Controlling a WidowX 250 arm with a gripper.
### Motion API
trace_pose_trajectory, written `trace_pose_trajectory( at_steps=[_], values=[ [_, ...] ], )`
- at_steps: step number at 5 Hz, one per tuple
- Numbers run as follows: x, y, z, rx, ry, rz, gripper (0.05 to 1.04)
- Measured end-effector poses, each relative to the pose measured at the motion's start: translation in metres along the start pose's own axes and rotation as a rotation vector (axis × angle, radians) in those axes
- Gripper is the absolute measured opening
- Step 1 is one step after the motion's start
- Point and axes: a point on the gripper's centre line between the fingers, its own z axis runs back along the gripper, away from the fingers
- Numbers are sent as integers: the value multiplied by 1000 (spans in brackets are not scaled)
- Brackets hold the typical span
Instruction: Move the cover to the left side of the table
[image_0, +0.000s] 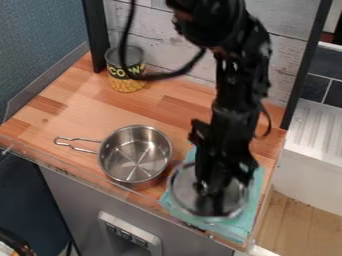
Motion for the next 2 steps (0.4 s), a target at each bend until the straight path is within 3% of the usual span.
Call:
trace_pose_trajectory(
  at_steps=[1, 2],
  values=[
    [15, 28, 46, -12, -142, 83, 280],
    [6, 81, 64, 0, -179, 266, 280]
  ],
)
